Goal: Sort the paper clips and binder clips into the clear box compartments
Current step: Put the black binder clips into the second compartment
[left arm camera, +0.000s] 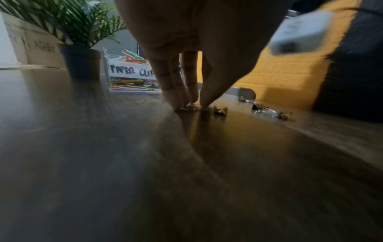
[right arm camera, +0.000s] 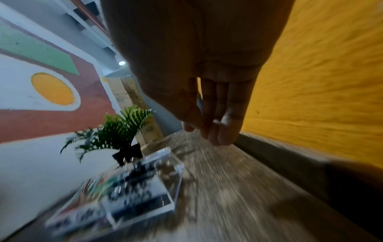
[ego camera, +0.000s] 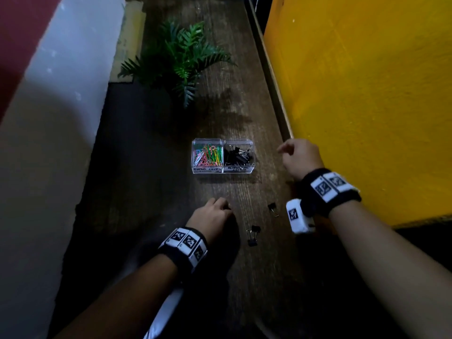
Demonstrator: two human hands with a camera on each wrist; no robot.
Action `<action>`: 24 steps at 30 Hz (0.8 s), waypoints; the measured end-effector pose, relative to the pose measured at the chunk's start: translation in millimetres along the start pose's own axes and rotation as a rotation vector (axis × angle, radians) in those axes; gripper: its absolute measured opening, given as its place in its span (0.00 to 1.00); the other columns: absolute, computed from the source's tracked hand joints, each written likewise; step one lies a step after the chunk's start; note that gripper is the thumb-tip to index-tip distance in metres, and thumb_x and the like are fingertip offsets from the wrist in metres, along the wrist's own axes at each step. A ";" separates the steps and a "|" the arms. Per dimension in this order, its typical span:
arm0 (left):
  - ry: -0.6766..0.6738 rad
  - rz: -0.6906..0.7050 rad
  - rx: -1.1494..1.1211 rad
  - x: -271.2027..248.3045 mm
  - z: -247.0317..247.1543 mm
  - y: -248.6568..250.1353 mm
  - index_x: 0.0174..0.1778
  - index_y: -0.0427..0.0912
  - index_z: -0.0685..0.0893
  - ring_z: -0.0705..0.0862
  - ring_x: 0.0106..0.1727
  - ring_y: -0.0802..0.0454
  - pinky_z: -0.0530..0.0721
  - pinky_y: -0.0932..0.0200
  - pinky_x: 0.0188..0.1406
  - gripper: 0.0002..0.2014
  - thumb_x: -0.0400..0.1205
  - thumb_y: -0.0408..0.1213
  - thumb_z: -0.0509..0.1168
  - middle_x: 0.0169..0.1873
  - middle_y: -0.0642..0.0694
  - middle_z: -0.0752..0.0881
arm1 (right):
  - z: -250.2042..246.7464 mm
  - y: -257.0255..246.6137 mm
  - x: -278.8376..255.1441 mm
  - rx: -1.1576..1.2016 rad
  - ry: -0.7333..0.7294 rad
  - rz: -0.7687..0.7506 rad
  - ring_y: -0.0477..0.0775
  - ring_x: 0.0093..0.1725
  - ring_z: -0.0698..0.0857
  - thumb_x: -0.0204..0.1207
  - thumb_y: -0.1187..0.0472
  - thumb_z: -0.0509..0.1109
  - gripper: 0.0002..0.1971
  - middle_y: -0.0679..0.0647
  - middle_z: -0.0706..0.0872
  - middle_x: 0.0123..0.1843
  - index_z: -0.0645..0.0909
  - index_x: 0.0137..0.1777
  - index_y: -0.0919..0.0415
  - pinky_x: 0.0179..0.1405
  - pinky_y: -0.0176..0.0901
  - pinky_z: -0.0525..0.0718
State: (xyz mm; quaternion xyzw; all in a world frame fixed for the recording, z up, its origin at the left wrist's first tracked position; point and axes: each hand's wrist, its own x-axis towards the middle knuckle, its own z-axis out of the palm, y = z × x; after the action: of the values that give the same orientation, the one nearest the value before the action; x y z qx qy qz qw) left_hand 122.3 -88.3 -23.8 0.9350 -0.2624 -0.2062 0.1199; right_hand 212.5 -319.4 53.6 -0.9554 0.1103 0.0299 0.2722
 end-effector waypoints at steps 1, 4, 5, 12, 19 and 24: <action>0.009 0.004 0.004 -2.3 0.0 -0.3 0.68 0.53 0.78 0.70 0.66 0.49 0.82 0.53 0.52 0.16 0.84 0.43 0.59 0.66 0.50 0.72 | 5.5 7.7 -13.0 0.001 -0.040 0.010 0.51 0.53 0.85 0.78 0.68 0.66 0.10 0.54 0.88 0.55 0.86 0.52 0.57 0.53 0.39 0.80; 0.017 0.019 0.012 -11.7 -0.1 -1.8 0.66 0.54 0.79 0.70 0.65 0.51 0.83 0.53 0.50 0.16 0.82 0.42 0.61 0.65 0.51 0.72 | 27.0 28.9 -51.6 -0.026 -0.192 -0.002 0.50 0.59 0.82 0.77 0.69 0.65 0.14 0.50 0.84 0.61 0.84 0.56 0.52 0.60 0.45 0.82; 0.017 0.028 0.012 -15.9 0.7 -2.4 0.67 0.54 0.79 0.70 0.65 0.51 0.83 0.54 0.50 0.17 0.82 0.42 0.62 0.65 0.51 0.72 | 33.7 34.5 -62.9 -0.044 -0.246 -0.036 0.50 0.61 0.81 0.77 0.70 0.65 0.16 0.48 0.82 0.63 0.84 0.57 0.51 0.63 0.47 0.81; 0.004 0.059 -0.008 -42.0 14.1 -6.0 0.73 0.58 0.74 0.70 0.66 0.54 0.78 0.59 0.51 0.20 0.83 0.45 0.60 0.67 0.53 0.71 | 61.3 51.1 -99.5 -0.283 -0.234 -0.175 0.51 0.58 0.79 0.78 0.54 0.68 0.12 0.50 0.81 0.59 0.85 0.59 0.54 0.58 0.42 0.77; 0.025 -0.001 -0.047 -48.2 18.1 10.4 0.66 0.50 0.79 0.72 0.63 0.52 0.78 0.57 0.49 0.16 0.86 0.48 0.55 0.61 0.50 0.73 | 64.0 43.4 -107.4 -0.234 -0.217 -0.131 0.49 0.45 0.78 0.76 0.64 0.67 0.05 0.48 0.76 0.47 0.84 0.45 0.55 0.47 0.40 0.78; 0.039 -0.035 -0.091 -51.0 19.2 20.5 0.62 0.51 0.79 0.76 0.58 0.49 0.80 0.55 0.48 0.12 0.84 0.46 0.59 0.57 0.48 0.72 | 66.2 45.7 -118.0 -0.200 -0.189 -0.071 0.48 0.46 0.78 0.75 0.62 0.68 0.04 0.49 0.76 0.48 0.83 0.45 0.54 0.46 0.39 0.77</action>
State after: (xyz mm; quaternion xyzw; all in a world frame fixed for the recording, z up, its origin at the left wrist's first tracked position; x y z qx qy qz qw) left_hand 64.9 -80.1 -17.6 0.9369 -0.2340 -0.2016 0.1637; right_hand 87.5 -299.4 -12.3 -0.9740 0.0465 0.1209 0.1857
